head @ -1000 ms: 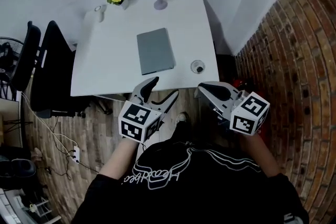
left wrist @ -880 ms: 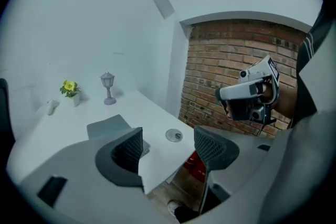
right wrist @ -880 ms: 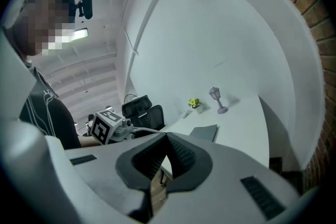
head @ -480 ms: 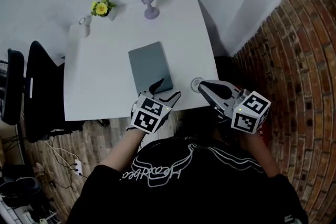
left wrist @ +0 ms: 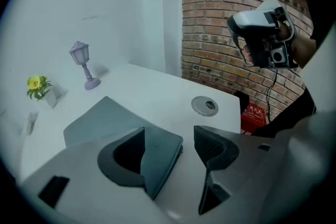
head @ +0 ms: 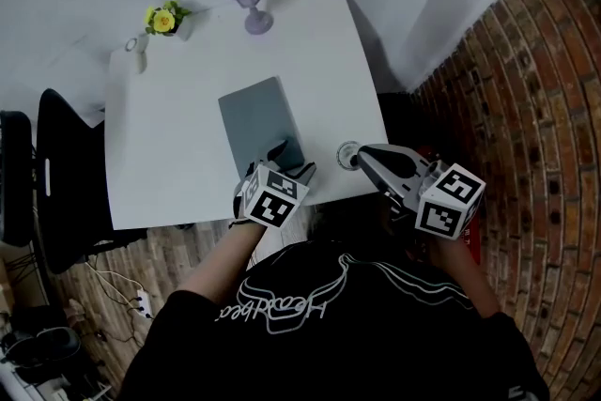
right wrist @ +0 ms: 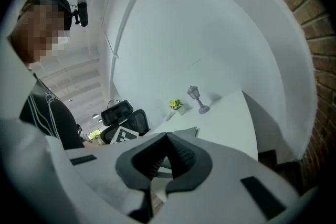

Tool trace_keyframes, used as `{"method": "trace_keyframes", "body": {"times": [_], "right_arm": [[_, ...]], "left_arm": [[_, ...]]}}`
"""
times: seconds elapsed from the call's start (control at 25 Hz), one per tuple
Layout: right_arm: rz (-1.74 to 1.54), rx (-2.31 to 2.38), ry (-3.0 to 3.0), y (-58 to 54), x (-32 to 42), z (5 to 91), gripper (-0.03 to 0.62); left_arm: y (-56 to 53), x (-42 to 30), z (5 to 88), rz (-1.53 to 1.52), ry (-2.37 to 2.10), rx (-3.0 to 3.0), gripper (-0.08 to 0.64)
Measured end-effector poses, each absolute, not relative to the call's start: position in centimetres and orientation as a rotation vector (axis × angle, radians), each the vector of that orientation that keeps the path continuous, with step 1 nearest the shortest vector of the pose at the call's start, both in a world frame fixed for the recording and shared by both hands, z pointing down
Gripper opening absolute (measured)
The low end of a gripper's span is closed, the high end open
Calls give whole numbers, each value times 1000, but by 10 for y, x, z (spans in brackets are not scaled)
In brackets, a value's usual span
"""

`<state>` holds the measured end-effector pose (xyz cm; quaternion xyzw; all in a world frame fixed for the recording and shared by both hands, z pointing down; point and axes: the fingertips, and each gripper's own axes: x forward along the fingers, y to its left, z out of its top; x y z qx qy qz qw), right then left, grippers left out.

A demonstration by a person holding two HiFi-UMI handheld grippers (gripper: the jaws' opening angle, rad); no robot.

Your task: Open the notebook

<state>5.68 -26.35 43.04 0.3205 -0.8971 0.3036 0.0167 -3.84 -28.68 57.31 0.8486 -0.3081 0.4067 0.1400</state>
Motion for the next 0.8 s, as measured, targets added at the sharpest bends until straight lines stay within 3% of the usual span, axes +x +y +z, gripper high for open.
{"method": "trace_keyframes", "body": {"times": [0.32,0.44,0.8], "right_arm": [[1037,920,-2824,-273,58,429,0],[1042,894,-2829,-278,59,429,0],[1044,730,-2836,-283,64,424,0]], "left_arm": [[-291,-43,584,1205,-958,2393,307],[-294,-44,585,1229,-997,2377,263],[-294,-47,587,1252,-1082,2263,244]]}}
